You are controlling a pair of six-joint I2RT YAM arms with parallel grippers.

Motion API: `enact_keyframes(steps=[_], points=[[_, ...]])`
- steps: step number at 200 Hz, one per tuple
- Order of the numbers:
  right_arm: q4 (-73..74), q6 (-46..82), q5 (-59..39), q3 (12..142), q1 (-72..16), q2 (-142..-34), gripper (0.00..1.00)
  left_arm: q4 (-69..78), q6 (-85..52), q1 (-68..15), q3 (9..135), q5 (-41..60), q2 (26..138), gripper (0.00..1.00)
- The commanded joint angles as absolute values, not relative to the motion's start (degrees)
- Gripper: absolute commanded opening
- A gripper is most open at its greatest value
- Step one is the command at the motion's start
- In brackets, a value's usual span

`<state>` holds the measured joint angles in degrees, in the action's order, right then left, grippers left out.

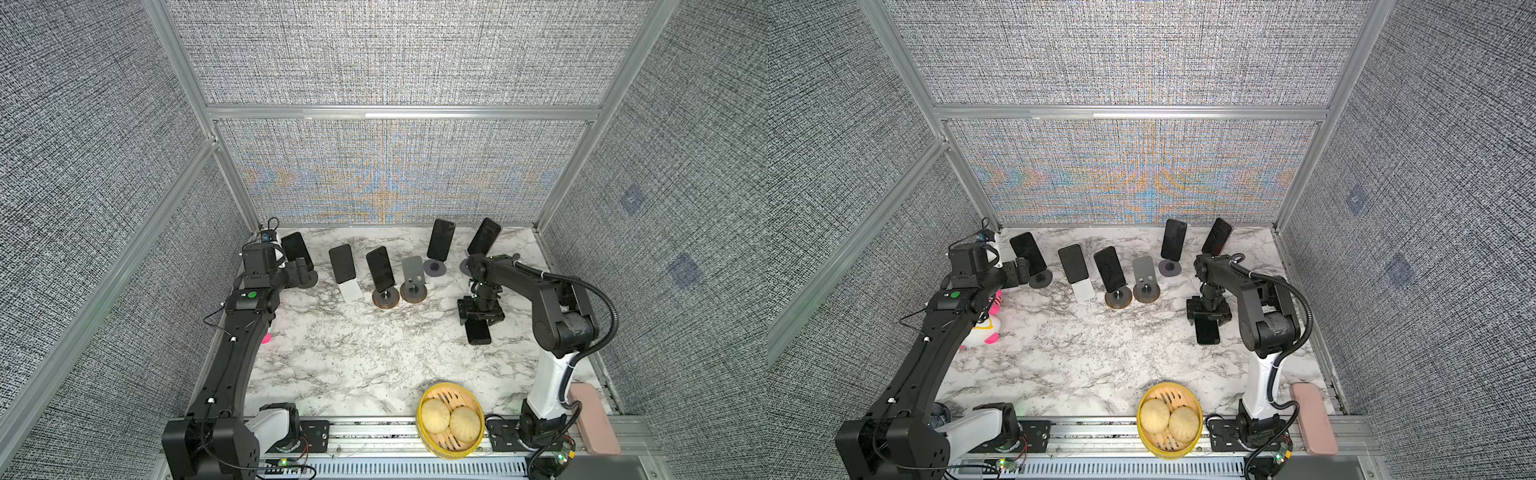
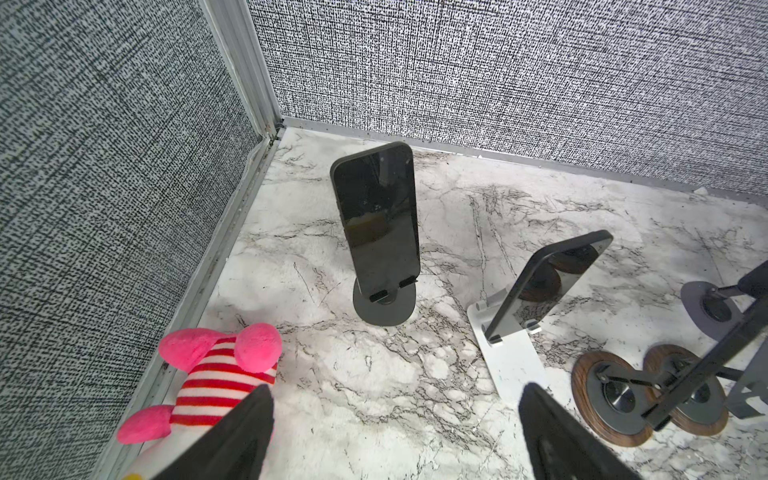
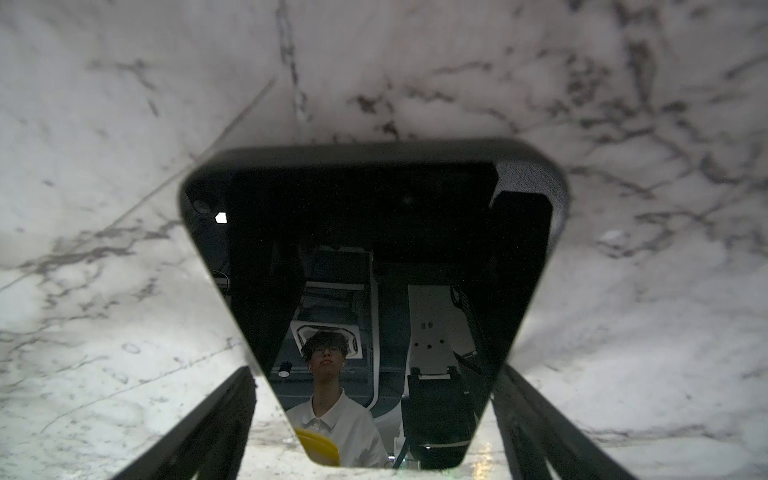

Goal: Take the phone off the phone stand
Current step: 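Lower the black phone flat onto the table and open the right gripper, then move the right gripper to the purple-edged phone on the grey round stand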

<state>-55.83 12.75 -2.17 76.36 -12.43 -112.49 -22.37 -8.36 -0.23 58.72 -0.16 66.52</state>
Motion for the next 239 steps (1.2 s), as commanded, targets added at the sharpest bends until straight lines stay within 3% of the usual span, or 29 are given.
enact_keyframes(steps=[1, 74, 130, 185, 239], points=[[-55.98, 13.07, -2.02, 76.11, -12.54, -112.19, 0.91, -21.97, -7.92, -0.18, 59.12, 0.09, 66.7, 0.93], [-57.37, 13.36, -1.75, 77.34, -12.53, -109.41, 0.94, -21.97, -8.1, -0.18, 59.16, 0.35, 66.68, 0.93], [-57.39, 18.07, 1.32, 78.77, -12.66, -101.37, 0.99, -21.2, -7.68, -0.17, 58.69, 1.45, 66.58, 0.93], [-51.09, 27.1, 10.01, 81.67, -12.4, -94.79, 0.99, -21.27, -8.31, -0.18, 58.79, 2.28, 67.08, 0.92], [-46.74, 36.29, 19.94, 90.3, -12.18, -99.09, 0.99, -21.0, -8.93, -0.18, 58.77, 3.52, 66.65, 0.92]])
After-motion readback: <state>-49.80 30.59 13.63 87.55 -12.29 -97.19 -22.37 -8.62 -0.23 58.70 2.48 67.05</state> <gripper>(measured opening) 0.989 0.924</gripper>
